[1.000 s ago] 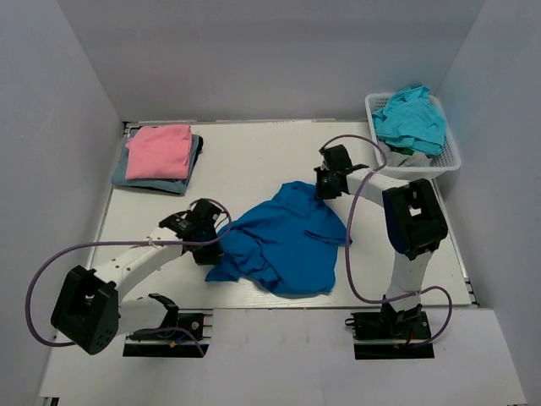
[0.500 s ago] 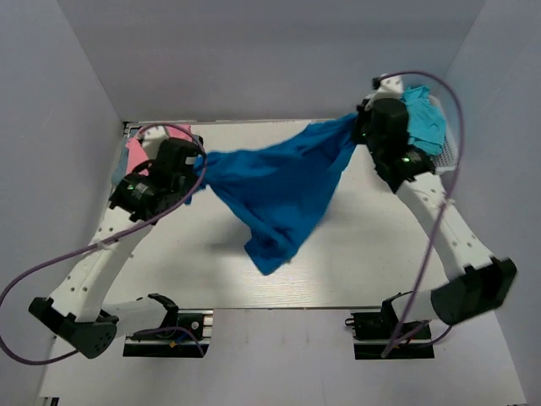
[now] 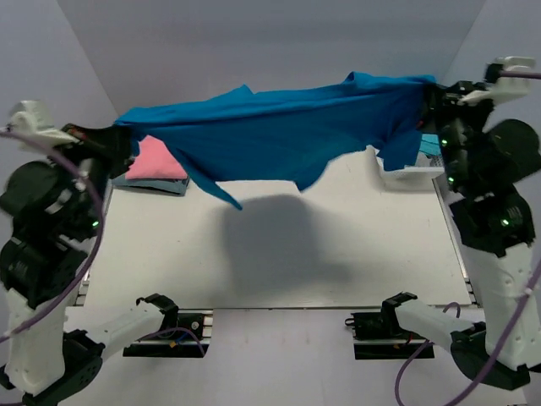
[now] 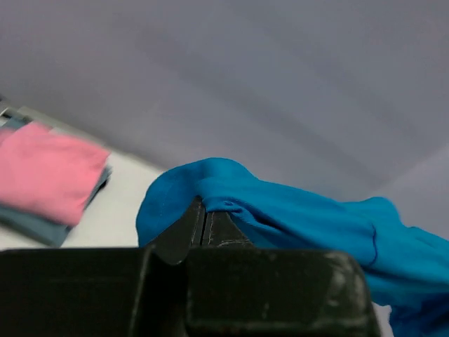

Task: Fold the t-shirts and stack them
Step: Flatten out the tshirt

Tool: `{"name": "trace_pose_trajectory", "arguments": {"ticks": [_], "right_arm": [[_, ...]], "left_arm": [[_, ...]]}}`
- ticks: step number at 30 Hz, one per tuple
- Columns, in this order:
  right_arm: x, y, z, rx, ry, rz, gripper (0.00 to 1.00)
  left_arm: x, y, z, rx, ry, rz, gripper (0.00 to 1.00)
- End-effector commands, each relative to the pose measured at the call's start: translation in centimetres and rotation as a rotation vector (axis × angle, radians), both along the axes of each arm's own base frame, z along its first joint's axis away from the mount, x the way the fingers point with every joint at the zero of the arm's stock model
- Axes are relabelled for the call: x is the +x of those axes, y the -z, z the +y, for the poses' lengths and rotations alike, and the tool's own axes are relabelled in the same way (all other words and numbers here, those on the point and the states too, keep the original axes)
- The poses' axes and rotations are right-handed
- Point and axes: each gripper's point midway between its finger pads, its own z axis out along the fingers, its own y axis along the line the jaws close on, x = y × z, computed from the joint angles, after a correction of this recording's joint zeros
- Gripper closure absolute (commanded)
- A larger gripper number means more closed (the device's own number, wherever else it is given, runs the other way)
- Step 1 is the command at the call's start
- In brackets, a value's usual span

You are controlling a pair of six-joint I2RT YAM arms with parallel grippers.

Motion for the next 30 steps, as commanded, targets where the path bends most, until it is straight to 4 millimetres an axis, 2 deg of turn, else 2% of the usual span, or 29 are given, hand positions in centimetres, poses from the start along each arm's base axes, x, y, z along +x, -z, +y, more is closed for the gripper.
{"name": "trace_pose_trajectory", "arguments": {"ticks": [1, 2, 4, 5, 7, 8, 11, 14, 16, 18, 20, 21, 22, 23, 24, 25, 26, 27, 28, 29, 30], "right_arm": [[-5.8, -6.5, -2.7, 0.021, 0.019, -0.190, 1.00], [-7.0, -7.7, -2.9, 0.029, 0.005, -0.220, 1.00], [-9.1, -8.8, -3.0, 0.029, -0.029, -0.259, 1.00], [-10.5, -10.0, -3.4, 0.038, -0.038, -0.298, 1.00], [-12.1, -10.7, -3.5, 0.048, -0.063, -0.327, 1.00], [-13.6, -11.6, -3.6, 0.055, -0.089, -0.363, 1.00], [-16.3, -12.3, -3.7, 0.071, -0.143, -0.415, 1.00], [-16.6, -12.1, -3.5, 0.085, -0.159, -0.406, 1.00], [-16.0, -11.7, -3.5, 0.091, -0.150, -0.385, 1.00], [-14.0, -10.4, -3.2, 0.095, -0.130, -0.327, 1.00], [-11.7, -8.8, -2.8, 0.096, -0.104, -0.266, 1.00], [-9.2, -7.1, -2.2, 0.085, -0.083, -0.204, 1.00], [-8.3, -6.5, -2.1, 0.086, -0.069, -0.185, 1.00], [-6.3, -4.6, -1.5, 0.079, -0.061, -0.131, 1.00], [-2.7, -1.4, -0.6, 0.051, -0.030, -0.033, 1.00], [-0.8, 1.3, -0.2, 0.028, -0.007, 0.034, 1.00], [0.8, 2.8, 0.0, 0.058, 0.014, 0.070, 1.00], [4.5, 9.0, 0.5, 0.008, 0.073, 0.215, 1.00], [5.6, 10.4, 0.6, 0.029, 0.094, 0.234, 1.00], [7.4, 12.7, 1.0, 0.026, 0.112, 0.271, 1.00], [9.1, 15.7, 1.5, 0.009, 0.121, 0.338, 1.00]], "left_arm": [[-4.6, -6.8, 0.8, -0.005, 0.101, -0.247, 1.00], [-6.3, -8.2, 1.3, -0.025, 0.123, -0.302, 1.00], [-7.8, -9.5, 0.9, -0.020, 0.183, -0.358, 1.00], [-9.3, -10.5, 1.3, -0.033, 0.197, -0.399, 1.00], [-10.7, -11.4, 1.1, -0.032, 0.244, -0.439, 1.00], [-11.3, -11.9, 1.1, -0.044, 0.260, -0.458, 1.00], [-12.4, -12.3, 0.6, -0.040, 0.316, -0.477, 1.00], [-12.7, -12.4, 0.1, -0.041, 0.348, -0.481, 1.00], [-12.7, -12.4, -0.1, -0.038, 0.357, -0.483, 1.00], [-11.1, -11.8, -0.8, -0.028, 0.350, -0.445, 1.00], [-8.3, -10.2, -2.2, -0.018, 0.347, -0.379, 1.00], [-7.4, -9.3, -3.0, -0.003, 0.363, -0.349, 1.00], [-4.6, -7.2, -4.4, 0.008, 0.359, -0.268, 1.00], [-2.8, -5.8, -4.7, 0.016, 0.326, -0.216, 1.00], [-1.0, -4.2, -5.1, 0.029, 0.294, -0.161, 1.00], [2.8, -0.4, -6.3, 0.054, 0.244, -0.035, 1.00], [4.9, 2.4, -5.9, 0.051, 0.166, 0.057, 1.00], [7.1, 6.0, -6.3, 0.088, 0.126, 0.162, 1.00], [8.7, 9.0, -6.8, 0.105, 0.095, 0.248, 1.00], [11.5, 13.8, -8.4, 0.151, 0.090, 0.379, 0.99], [13.0, 18.3, -8.3, 0.191, 0.048, 0.484, 0.94]]}}
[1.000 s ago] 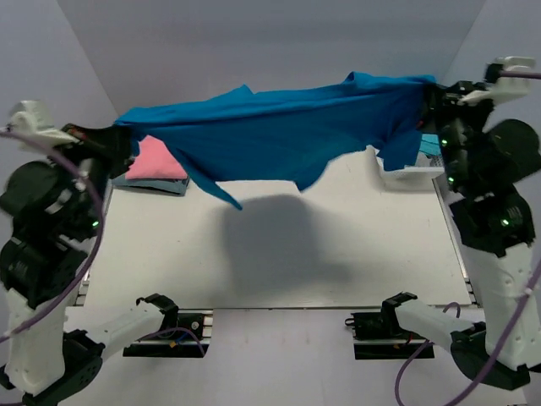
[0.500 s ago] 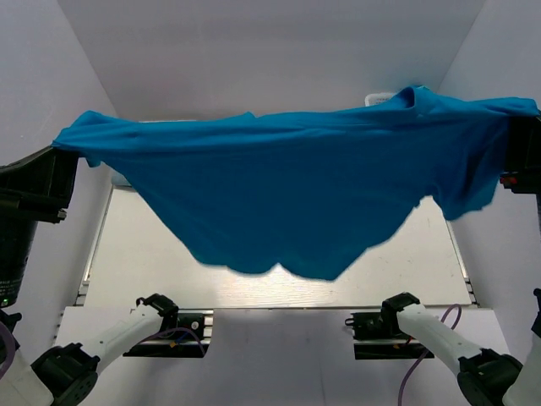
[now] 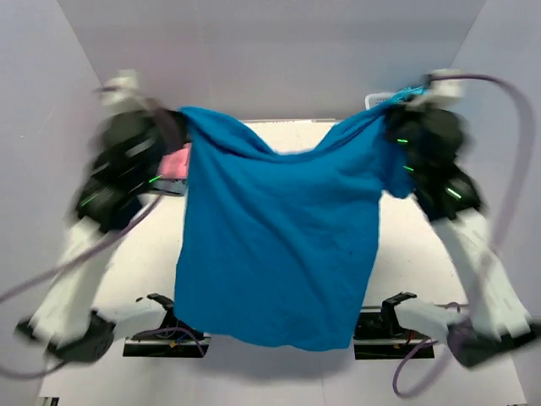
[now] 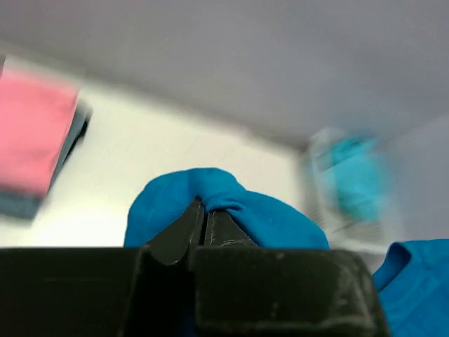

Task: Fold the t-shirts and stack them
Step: Flatten out the tshirt

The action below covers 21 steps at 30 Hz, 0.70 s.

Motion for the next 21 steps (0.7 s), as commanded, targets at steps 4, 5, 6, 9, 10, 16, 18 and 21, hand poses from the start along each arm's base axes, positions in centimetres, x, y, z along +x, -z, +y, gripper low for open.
{"name": "trace_pose_trajectory", "arguments": {"ticks": [4, 5, 6, 9, 10, 16, 18, 21], "right_arm": [[11.2, 22.2, 1.3, -0.064, 0.086, 0.486, 1.00], [12.3, 22.7, 1.6, -0.072, 0.076, 0.504, 0.60], [13.4, 25.4, 1.5, -0.113, 0.079, 0.617, 0.31], [14.6, 29.0, 1.0, -0.168, 0.140, 0.786, 0.10], [15.1, 29.6, 1.3, -0.175, 0.131, 0.796, 0.10], [12.6, 28.6, 5.1, -0.090, -0.111, 0.726, 0.10], [10.7, 30.1, 5.9, -0.087, -0.158, 0.767, 0.10], [8.3, 31.6, 6.4, -0.064, -0.209, 0.804, 0.10]], "left_arm": [[10.8, 29.5, -1.0, 0.257, -0.187, 0.775, 0.46], [11.6, 31.6, -0.9, 0.270, -0.189, 0.832, 0.35], [12.5, 34.5, -0.7, 0.299, -0.213, 0.925, 0.23], [14.1, 34.4, -0.5, 0.322, -0.227, 0.950, 0.15], [14.3, 34.3, -0.5, 0.331, -0.219, 0.941, 0.06], [13.0, 32.7, -3.2, 0.266, -0.046, 0.853, 0.00], [11.2, 33.1, -4.3, 0.252, 0.030, 0.875, 0.00], [8.7, 34.6, -6.4, 0.204, 0.174, 0.906, 0.00]]}}
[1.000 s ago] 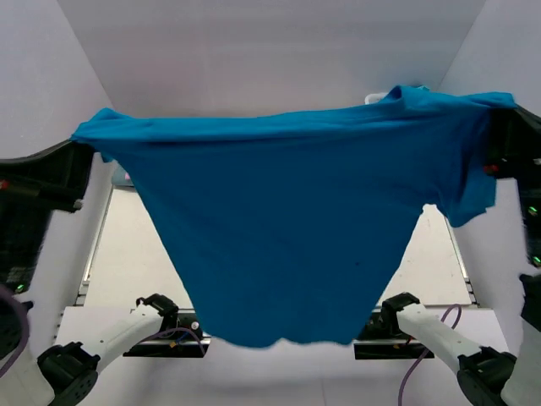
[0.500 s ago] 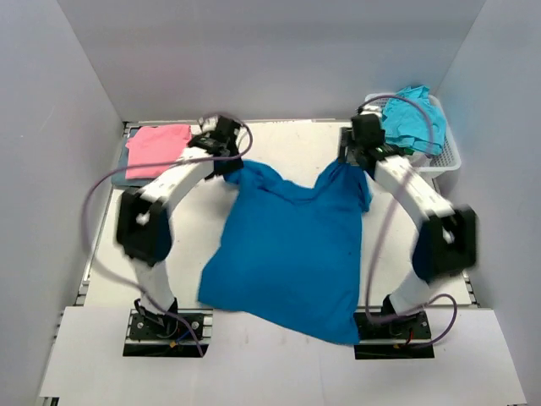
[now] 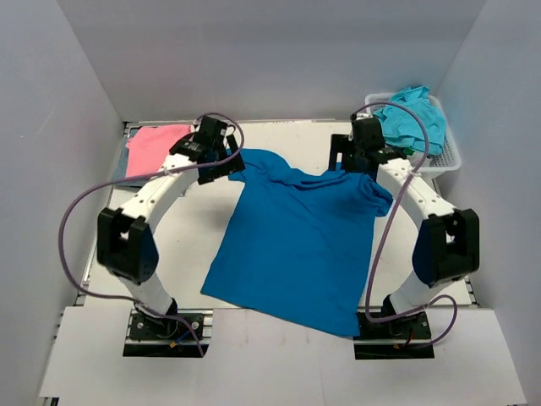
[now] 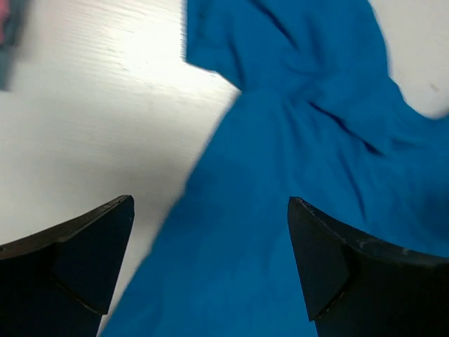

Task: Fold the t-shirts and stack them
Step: Flatten out the tshirt

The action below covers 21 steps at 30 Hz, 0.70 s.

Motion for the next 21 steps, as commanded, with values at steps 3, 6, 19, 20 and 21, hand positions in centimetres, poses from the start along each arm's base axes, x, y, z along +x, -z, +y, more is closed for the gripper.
{"name": "trace_pose_trajectory", "arguments": {"ticks": [3, 6, 19, 20, 21], "right_arm": [[-4.2, 2.4, 2.6, 0.117, -0.111, 0.061, 0.10], [-6.5, 4.6, 3.0, 0.156, -0.121, 0.115, 0.10], [-8.5, 10.5, 1.4, 0.150, 0.021, 0.215, 0.10], [-8.8, 11.1, 1.3, 0.145, 0.025, 0.233, 0.10], [-9.1, 11.5, 1.1, 0.137, 0.030, 0.252, 0.10]], "left_arm": [[-6.4, 1.9, -5.2, -0.233, 0.232, 0.083, 0.00], [-11.4, 2.7, -7.7, -0.370, 0.328, 0.115, 0.00], [-25.6, 13.8, -6.8, -0.325, 0.305, 0.465, 0.00], [-25.3, 14.5, -6.0, -0.278, 0.277, 0.460, 0.00], [-24.8, 15.0, -5.4, -0.245, 0.243, 0.473, 0.00]]}}
